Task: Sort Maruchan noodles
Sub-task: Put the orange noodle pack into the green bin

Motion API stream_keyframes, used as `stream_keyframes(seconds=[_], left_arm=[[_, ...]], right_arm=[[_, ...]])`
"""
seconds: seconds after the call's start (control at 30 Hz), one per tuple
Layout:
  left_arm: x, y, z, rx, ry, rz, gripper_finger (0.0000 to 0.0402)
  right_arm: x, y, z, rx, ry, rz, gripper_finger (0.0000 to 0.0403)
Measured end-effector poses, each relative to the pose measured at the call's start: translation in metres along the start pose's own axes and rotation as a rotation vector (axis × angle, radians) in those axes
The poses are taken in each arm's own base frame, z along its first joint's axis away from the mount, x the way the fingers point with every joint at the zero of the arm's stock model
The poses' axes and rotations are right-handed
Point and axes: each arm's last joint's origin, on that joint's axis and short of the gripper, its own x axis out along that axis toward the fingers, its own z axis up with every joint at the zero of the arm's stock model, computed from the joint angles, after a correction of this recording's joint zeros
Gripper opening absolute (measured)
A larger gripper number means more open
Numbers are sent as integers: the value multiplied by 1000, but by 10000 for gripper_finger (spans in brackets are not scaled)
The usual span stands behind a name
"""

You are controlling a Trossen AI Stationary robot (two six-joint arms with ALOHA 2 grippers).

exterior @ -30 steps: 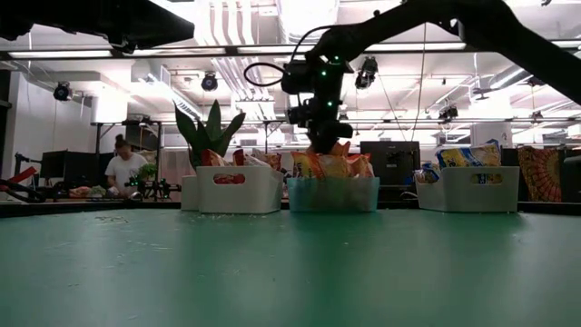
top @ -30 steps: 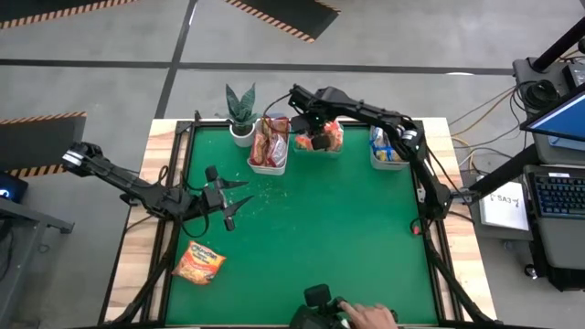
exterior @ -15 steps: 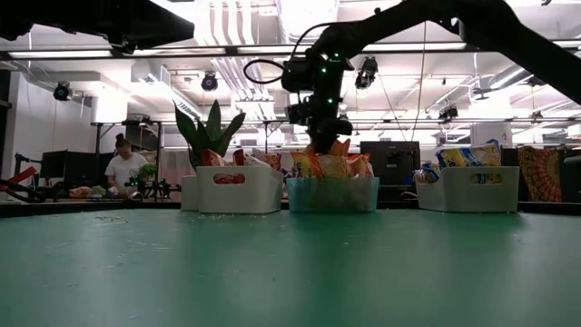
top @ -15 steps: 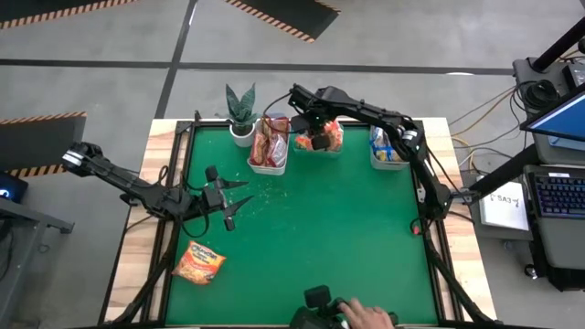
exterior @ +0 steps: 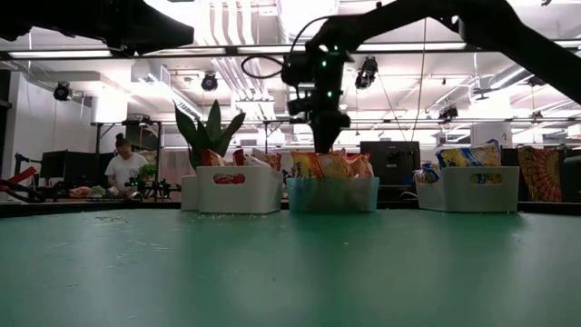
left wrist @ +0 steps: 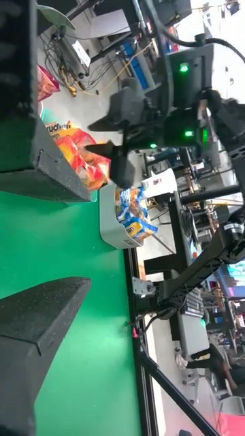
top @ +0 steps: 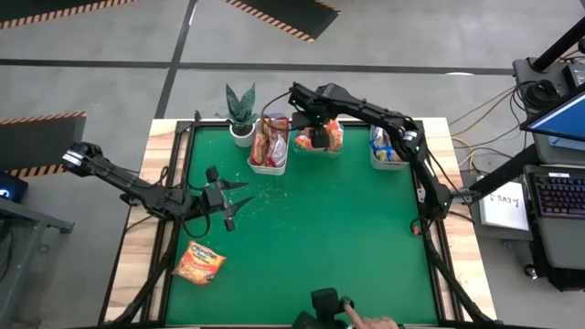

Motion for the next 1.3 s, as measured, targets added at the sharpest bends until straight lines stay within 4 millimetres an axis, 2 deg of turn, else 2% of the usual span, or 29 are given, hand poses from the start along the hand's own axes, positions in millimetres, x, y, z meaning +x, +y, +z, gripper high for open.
stream_keyframes(seconds=[0.2, 0.33, 0.43, 0.53, 0.67, 0.8, 0.93, 1.07, 1.17, 1.3], left_arm=[[0, 0, 1, -31, -5, 1, 173], [0, 0, 2, -86, -9, 1, 173], [0, 0, 3, -150, -14, -8, 173], [0, -2, 6, -211, -28, -88, 173], [1, -7, 8, -280, -31, -218, 173], [5, -13, 4, -351, 13, -226, 173], [11, -21, 0, -422, 145, -252, 173], [15, -30, 7, -507, 381, -341, 173], [11, -41, 10, -557, 622, -447, 173], [4, -57, 13, -614, 917, -443, 173]], right_arm=[[-39, -1, -1, 85, -20, 4, 199], [-74, 0, -4, 209, -100, -24, 184], [-97, 5, -8, 290, -211, 81, 162], [-120, 19, -9, 331, -326, 200, 133], [-139, 53, -1, 275, -428, 223, 89], [-145, 97, 5, 208, -522, 237, 47], [-140, 143, 7, 139, -656, 244, 17], [-130, 182, 4, 100, -783, 233, 10], [-124, 206, -1, 103, -846, 223, 9], [-113, 232, -11, 84, -891, 239, 9]])
